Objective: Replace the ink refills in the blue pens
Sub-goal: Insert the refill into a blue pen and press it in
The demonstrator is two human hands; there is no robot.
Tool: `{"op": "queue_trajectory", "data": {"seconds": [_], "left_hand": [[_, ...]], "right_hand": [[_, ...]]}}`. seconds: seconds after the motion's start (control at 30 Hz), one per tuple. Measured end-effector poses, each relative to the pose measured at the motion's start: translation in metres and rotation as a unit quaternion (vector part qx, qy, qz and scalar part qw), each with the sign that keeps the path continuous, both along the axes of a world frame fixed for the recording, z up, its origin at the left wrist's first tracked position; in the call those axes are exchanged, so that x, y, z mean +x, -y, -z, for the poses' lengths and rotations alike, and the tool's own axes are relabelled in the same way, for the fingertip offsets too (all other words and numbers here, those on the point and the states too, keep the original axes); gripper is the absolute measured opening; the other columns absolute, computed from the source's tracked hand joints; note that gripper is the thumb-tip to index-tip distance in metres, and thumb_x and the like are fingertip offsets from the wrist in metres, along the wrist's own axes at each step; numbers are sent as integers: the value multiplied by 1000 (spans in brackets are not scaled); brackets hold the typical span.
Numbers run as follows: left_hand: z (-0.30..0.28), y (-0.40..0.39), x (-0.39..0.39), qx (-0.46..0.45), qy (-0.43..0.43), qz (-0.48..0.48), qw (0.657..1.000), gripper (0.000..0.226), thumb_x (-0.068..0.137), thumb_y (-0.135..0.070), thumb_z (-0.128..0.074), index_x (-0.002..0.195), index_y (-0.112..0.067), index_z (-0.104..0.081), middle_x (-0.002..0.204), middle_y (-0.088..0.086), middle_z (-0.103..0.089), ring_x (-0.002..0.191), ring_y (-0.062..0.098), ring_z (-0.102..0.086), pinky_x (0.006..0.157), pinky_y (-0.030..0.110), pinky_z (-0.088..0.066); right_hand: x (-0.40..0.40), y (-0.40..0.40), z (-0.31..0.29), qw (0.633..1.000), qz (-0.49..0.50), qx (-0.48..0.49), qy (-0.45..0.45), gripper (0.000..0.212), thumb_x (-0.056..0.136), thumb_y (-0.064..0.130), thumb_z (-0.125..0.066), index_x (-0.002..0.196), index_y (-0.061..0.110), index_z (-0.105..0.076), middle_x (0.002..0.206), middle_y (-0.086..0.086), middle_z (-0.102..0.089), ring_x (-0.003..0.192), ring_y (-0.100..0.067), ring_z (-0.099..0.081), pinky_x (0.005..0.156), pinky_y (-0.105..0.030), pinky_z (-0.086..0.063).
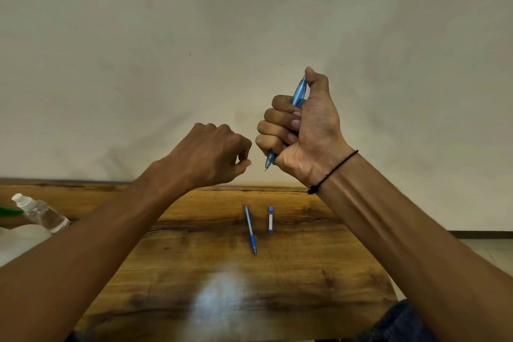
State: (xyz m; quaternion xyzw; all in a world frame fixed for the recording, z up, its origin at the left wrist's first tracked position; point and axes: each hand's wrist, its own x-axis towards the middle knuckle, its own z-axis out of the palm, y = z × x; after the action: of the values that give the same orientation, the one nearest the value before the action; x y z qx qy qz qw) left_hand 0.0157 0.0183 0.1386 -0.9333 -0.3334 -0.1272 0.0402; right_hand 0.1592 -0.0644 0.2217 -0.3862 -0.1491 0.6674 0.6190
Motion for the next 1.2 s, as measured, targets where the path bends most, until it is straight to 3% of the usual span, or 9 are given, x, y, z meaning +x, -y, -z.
{"op": "queue_trajectory", "data": {"seconds": [0.27,0.5,0.67,0.73,0.8,0.87,0.93,1.07,1.2], "left_hand": [[-1,2,2,0,-1,4,1000,24,100,-44,-60,99,-25,-74,88,-6,-77,62,8,-50,57,22,-29],[0,1,0,-15,-1,13,1000,23,100,-43,-60,100,-25,-74,88,-6,-77,66,10,-60,64,25,-42],[-4,-1,2,-90,55,-5,994,21,97,-46,-65,94,-27,-75,81,-11,-76,69,8,-68,63,28,-50],[-9,-1,4,-199,139,-6,970,20,98,-40,-66,89,-25,-75,76,-11,-76,66,6,-73,63,30,-58],[-14,-1,5,-377,218,-12,900,25,104,-35,-58,93,-23,-76,80,-5,-80,69,11,-77,66,27,-63],[-18,-1,3,-528,225,-27,819,37,110,-36,-44,103,-19,-76,90,3,-82,79,21,-79,71,29,-64],[-17,-3,0,-605,210,-21,767,43,111,-39,-40,111,-14,-74,97,10,-81,87,29,-79,76,34,-65],[-4,-6,-2,-597,226,9,770,28,98,-40,-66,108,-16,-78,97,8,-82,87,23,-80,73,28,-63],[13,-9,-3,-596,227,-3,770,22,92,-27,-77,106,-10,-77,90,8,-82,84,22,-80,70,25,-62]], "right_hand": [[3,1,1,1000,-7,-1,-9,72,96,72,-36,47,20,-26,40,6,-22,35,-9,-16,43,-23,-10],[5,-2,7,1000,2,1,-20,73,98,74,-36,50,19,-31,41,6,-26,35,-8,-19,43,-22,-12],[9,-7,20,999,31,17,2,58,106,59,-37,73,14,-47,51,3,-34,42,-9,-27,43,-22,-22],[8,-9,26,998,52,15,45,47,110,49,-35,87,11,-51,56,0,-41,47,-11,-33,46,-24,-29],[6,-11,34,993,77,10,88,44,113,41,-32,95,7,-56,64,-5,-51,51,-13,-45,53,-28,-39],[2,-13,40,986,98,3,135,48,114,35,-30,97,4,-62,75,-9,-59,62,-15,-56,64,-30,-49],[-1,-14,47,969,115,-15,220,51,114,34,-30,99,4,-69,88,-7,-62,83,-17,-60,74,-31,-52],[-3,-19,63,939,111,-41,322,54,113,37,-31,111,4,-73,122,-12,-63,118,-27,-54,85,-37,-46],[2,-22,80,924,51,-50,375,39,110,29,-46,112,3,-75,118,-10,-68,91,-16,-56,74,-31,-47]]}}
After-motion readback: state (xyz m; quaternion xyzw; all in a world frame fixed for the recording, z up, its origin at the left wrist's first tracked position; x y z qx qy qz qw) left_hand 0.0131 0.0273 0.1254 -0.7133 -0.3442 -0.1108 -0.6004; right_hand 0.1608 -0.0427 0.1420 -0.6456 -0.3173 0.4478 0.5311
